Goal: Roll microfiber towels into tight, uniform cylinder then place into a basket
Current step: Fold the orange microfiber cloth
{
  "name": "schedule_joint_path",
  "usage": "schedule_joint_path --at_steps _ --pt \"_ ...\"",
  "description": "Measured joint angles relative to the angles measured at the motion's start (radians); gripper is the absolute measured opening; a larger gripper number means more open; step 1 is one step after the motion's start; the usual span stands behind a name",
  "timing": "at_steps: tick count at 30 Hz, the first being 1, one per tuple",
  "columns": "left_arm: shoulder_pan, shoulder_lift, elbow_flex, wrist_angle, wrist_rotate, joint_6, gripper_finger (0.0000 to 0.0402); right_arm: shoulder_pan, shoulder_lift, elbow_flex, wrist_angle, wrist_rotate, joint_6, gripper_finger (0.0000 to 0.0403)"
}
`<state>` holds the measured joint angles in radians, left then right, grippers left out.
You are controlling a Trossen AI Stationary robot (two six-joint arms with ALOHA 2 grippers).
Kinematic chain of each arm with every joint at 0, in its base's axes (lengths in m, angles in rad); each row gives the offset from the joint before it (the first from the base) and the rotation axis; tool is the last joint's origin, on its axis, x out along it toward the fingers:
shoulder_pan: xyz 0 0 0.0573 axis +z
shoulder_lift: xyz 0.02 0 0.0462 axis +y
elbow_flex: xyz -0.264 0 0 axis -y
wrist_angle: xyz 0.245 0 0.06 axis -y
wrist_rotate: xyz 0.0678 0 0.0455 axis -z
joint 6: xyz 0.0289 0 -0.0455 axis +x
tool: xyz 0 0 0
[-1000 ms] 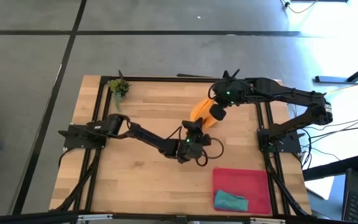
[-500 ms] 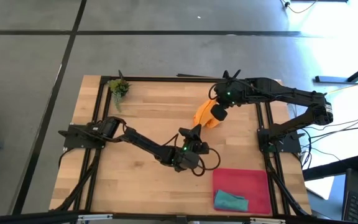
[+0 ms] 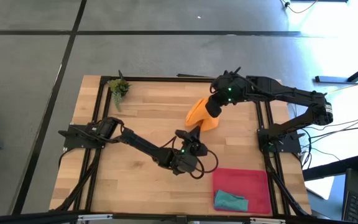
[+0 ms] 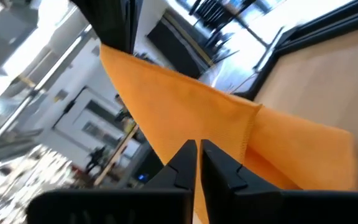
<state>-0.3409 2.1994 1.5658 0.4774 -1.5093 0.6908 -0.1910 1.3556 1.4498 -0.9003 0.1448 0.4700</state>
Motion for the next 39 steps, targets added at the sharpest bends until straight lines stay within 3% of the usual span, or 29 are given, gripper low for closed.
schedule_joint_path --at_steps 5,10,16,24,35,39 --pt "0.0 0.0 0.0 0.003 -0.06 0.005 0.0037 -0.027 0.002 0.0 0.118 0.0 0.02 0.0005" --pt "-0.012 0.0 0.0 0.002 0.004 -0.003 0.0044 -0.056 0.005 0.0 0.217 0.0 0.02 0.0005" --pt "-0.006 0.0 -0.001 -0.063 0.083 -0.06 0.0027 -0.073 0.005 0.0 0.259 0.0 0.015 0.0005" --pt "-0.007 0.0 -0.001 -0.072 0.087 -0.012 0.0003 -0.075 0.006 0.0 0.331 0.0 0.0 0.0005" --pt "-0.002 0.001 -0.001 -0.074 0.092 -0.007 0.0065 -0.075 0.008 0.0 0.377 0.0 0.042 0.0005" --pt "0.023 0.001 -0.001 -0.075 0.119 -0.078 0.0077 -0.075 0.008 0.0 0.377 0.0 0.051 0.0005"
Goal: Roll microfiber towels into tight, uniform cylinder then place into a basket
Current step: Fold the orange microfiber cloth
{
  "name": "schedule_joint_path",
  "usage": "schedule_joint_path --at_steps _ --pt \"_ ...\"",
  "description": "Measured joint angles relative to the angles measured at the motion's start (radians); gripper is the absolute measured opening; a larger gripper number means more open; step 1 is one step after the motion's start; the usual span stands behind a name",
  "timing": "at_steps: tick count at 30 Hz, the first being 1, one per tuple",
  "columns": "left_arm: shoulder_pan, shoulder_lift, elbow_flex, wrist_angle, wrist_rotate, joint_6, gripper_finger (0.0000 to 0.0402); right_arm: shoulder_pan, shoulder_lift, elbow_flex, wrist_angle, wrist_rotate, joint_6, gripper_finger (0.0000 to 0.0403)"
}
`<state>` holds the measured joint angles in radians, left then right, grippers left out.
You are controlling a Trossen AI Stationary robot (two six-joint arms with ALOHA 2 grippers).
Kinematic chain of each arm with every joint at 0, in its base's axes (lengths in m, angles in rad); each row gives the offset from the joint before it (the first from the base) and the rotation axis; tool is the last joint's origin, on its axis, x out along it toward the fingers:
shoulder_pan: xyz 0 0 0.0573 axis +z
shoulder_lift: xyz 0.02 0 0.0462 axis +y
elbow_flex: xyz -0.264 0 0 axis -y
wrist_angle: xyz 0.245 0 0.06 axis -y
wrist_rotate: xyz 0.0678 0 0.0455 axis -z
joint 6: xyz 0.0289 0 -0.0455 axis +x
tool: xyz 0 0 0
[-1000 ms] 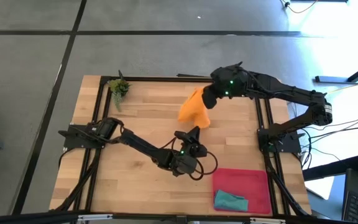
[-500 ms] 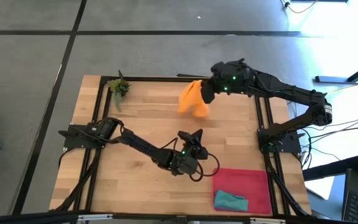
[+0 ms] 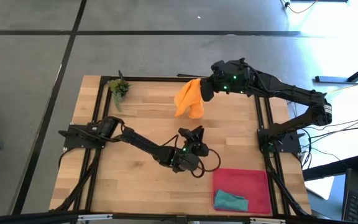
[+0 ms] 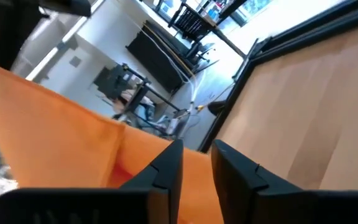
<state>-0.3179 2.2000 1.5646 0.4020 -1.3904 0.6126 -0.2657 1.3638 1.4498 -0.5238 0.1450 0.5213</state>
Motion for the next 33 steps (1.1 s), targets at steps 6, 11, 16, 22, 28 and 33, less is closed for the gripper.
schedule_joint_path --at_steps 6,11,16,22,28,33 --pt "0.067 0.0 0.0 -0.025 0.05 -0.036 0.0076 0.0 0.0 0.0 -0.004 -0.017 0.021 0.0005" --pt "0.122 0.0 0.0 -0.028 0.048 -0.035 0.0077 0.0 0.0 0.0 -0.023 -0.018 0.042 0.0005" --pt "0.17 0.0 0.0 -0.027 0.047 -0.029 0.0076 0.0 0.001 0.0 -0.031 -0.018 0.053 0.0005" --pt "0.21 0.0 0.0 -0.023 0.025 -0.027 0.0078 0.0 0.001 0.0 -0.031 -0.018 0.052 0.0005" --pt "0.225 0.0 0.0 -0.021 -0.104 0.001 0.0076 0.0 0.001 0.0 -0.031 -0.018 0.046 0.0005" --pt "0.221 0.0 0.0 -0.02 -0.119 0.079 0.0075 -0.001 0.001 0.0 -0.031 -0.017 0.041 0.0005"
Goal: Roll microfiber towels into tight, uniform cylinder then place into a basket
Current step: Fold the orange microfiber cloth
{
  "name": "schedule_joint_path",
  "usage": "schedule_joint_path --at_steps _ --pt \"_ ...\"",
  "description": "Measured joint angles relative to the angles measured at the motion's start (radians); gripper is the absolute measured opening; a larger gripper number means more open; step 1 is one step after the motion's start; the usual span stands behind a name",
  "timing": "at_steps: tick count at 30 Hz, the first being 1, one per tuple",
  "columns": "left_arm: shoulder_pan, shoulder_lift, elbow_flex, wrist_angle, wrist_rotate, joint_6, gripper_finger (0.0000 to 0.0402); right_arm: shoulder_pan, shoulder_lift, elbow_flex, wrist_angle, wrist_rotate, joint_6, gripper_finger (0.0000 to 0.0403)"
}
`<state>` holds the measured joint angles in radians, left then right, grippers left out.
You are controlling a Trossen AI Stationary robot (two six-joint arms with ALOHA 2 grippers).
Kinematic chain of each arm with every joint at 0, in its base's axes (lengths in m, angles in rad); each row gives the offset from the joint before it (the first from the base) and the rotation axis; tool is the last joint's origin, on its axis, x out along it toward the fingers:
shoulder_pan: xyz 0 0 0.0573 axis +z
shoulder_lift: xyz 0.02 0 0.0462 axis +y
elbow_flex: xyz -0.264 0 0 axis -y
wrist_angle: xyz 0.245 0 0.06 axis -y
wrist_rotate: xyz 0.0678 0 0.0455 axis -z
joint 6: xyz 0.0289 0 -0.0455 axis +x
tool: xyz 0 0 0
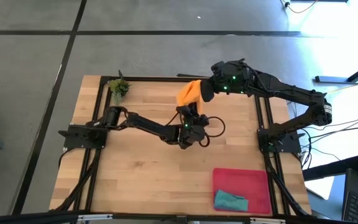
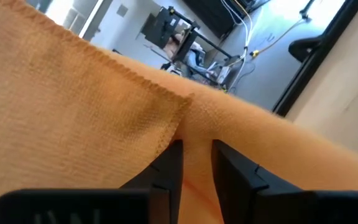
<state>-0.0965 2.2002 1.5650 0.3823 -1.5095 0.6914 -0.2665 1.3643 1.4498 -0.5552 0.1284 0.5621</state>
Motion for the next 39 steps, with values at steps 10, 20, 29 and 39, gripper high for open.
schedule_joint_path --at_steps 10,20,29,39 --pt "0.034 0.0 0.0 0.0 -0.021 0.147 0.0044 0.0 0.0 0.0 -0.002 0.001 -0.013 0.0005" --pt "0.009 -0.01 0.001 -0.005 -0.045 0.293 0.0002 -0.008 -0.006 0.0 -0.098 -0.074 -0.121 0.0005" --pt "-0.044 -0.067 0.001 -0.076 -0.049 0.295 0.0 -0.065 -0.071 0.0 -0.118 -0.254 -0.151 0.0005" --pt "-0.108 -0.172 0.001 -0.238 -0.063 0.257 0.0 -0.093 -0.091 0.0 -0.294 -0.281 -0.253 0.0005"
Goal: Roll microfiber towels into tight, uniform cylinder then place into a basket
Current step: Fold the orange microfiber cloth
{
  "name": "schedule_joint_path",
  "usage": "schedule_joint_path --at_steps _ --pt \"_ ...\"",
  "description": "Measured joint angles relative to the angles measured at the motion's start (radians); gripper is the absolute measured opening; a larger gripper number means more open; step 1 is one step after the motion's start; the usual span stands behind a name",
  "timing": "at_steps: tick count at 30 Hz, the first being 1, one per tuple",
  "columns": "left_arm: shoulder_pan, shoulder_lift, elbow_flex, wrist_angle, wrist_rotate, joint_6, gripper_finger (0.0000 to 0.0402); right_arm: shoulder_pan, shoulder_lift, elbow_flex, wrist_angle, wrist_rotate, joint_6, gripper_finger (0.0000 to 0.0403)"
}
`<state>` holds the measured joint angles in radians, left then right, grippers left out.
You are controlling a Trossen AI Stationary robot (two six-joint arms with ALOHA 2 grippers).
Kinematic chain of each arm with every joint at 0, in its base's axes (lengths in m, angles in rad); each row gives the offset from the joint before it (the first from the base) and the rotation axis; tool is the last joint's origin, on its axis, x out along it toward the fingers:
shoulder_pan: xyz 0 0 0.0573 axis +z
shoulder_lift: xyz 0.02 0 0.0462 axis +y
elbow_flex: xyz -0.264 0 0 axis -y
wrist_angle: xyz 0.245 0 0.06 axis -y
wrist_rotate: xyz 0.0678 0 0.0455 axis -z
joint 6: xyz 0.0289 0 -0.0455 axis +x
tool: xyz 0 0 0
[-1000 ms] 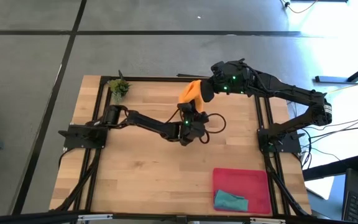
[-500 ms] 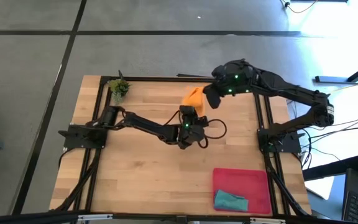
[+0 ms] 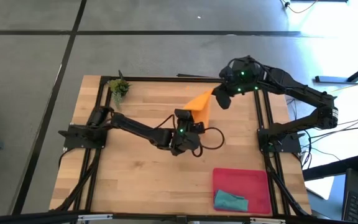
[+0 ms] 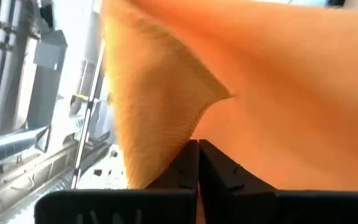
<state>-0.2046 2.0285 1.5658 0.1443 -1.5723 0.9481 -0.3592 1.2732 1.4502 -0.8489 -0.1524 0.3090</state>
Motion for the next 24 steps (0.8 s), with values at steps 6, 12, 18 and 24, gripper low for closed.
schedule_joint_path --at_steps 6,12,18,24 --pt "-0.026 -0.071 0.0 -0.036 0.0 0.002 0.0 0.0 0.0 0.0 -0.045 -0.003 -0.081 0.0005" --pt "-0.017 -0.139 0.0 -0.138 0.002 -0.023 0.0 0.001 0.0 0.0 -0.09 -0.035 -0.216 0.0005" --pt "0.013 -0.204 -0.001 -0.295 0.069 -0.118 0.0 0.001 0.005 0.0 -0.186 -0.027 -0.24 0.0005" --pt "0.094 -0.259 -0.001 -0.499 0.26 -0.297 0.0 0.001 0.01 0.0 -0.197 0.097 -0.24 0.0005"
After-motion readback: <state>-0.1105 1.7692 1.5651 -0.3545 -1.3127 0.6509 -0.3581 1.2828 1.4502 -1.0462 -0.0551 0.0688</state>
